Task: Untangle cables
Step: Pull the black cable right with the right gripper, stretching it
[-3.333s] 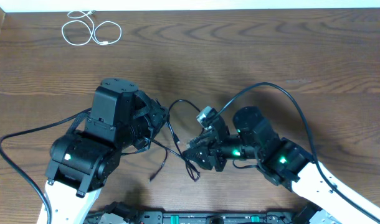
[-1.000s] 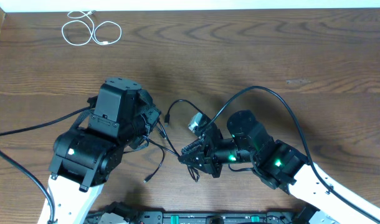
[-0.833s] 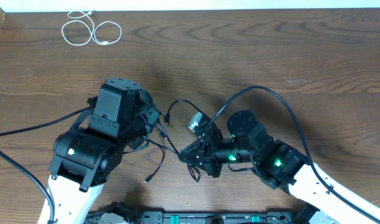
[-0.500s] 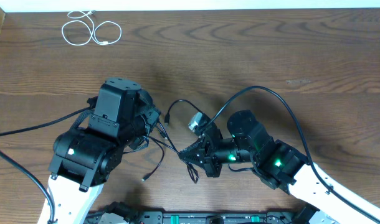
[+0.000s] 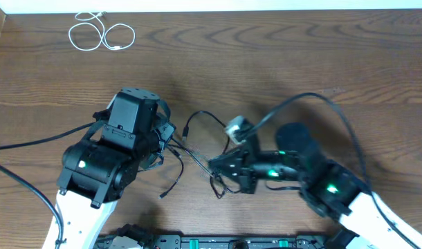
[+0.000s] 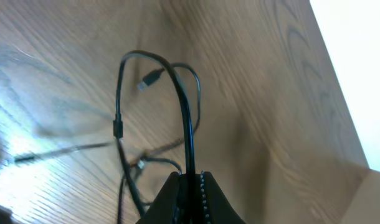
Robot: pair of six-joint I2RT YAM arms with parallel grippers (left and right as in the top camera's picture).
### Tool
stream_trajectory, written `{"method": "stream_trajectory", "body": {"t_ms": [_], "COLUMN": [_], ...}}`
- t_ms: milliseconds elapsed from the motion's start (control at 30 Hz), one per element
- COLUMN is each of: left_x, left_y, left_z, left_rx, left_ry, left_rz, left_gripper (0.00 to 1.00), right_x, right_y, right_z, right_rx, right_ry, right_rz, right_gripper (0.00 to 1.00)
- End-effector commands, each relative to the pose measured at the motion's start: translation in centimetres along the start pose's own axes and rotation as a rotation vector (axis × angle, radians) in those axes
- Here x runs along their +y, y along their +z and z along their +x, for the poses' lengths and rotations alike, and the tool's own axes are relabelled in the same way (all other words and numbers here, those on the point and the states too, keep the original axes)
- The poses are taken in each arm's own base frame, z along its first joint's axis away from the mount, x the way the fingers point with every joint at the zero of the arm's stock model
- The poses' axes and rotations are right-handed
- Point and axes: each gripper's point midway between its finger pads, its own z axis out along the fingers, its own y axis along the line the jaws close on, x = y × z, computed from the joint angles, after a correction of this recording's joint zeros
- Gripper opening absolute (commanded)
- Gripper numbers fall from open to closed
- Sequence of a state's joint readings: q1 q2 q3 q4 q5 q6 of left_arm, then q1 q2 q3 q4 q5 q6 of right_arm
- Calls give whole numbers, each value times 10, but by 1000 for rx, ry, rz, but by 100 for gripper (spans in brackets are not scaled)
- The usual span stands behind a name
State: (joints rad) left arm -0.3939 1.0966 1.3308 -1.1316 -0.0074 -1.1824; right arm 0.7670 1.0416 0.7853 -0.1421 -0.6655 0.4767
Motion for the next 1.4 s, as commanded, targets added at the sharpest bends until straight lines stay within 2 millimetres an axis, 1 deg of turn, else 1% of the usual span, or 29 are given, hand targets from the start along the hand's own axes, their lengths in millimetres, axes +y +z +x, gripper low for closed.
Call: {"method": "stream_trajectory", "body": {"t_ms": [0, 100, 200, 333, 433, 467, 533, 600, 633, 767, 867, 1000, 1033, 1133, 1233, 1300, 1367], "left_x": [5, 5, 5, 10, 11, 11, 11, 10, 10, 10, 7, 3, 2, -3, -10, -16, -24], "left_y": [-1, -1, -2, -2, -3, -3, -2, -2, -2, -2, -2, -1, 0, 3, 5, 8, 10], "left_z": [-10, -11, -12, -18, -19, -18, -17, -17, -17, -17, -18, -19, -20, -23, -33, -42, -44], "left_rx": [-60, -60, -69, -107, -109, -108, -101, -98, -98, -101, -104, -108, -109, -123, -172, -211, -207], "left_ry": [-5, -5, -4, -3, -3, -3, -3, -8, -29, -105, -121, -122, -123, -124, -129, -138, -149], "left_rz": [-29, -28, -31, -55, -57, -58, -56, -54, -53, -49, -38, -25, -20, -10, 3, 18, 49], "left_gripper": [7, 7, 7, 7, 8, 8, 7, 8, 7, 8, 7, 8, 7, 8, 7, 8, 7], "right_x": [-10, -38, -52, -57, -59, -58, -52, -44, -37, -23, -7, 7, 10, 18, 23, 20, 12], "right_y": [-34, -63, -91, -130, -159, -165, -169, -162, -156, -138, -123, -101, -95, -76, -57, -42, -28], "right_z": [-24, -23, -27, -44, -54, -55, -55, -52, -47, -34, -23, -9, -6, 3, 11, 16, 22], "right_rx": [-116, -170, -241, -397, -506, -524, -526, -484, -437, -324, -229, -117, -90, -24, 32, 64, 85], "right_ry": [74, 184, 217, 276, 288, 286, 278, 253, 225, 225, 202, 144, 134, 125, 112, 135, 175], "right_rz": [113, 263, 353, 407, 451, 453, 423, 367, 321, 203, 95, 14, -5, -45, -67, -48, -4], "right_gripper": [1, 1, 1, 1, 1, 1, 1, 1, 2, 14, 17, 24, 24, 22, 22, 22, 26]}}
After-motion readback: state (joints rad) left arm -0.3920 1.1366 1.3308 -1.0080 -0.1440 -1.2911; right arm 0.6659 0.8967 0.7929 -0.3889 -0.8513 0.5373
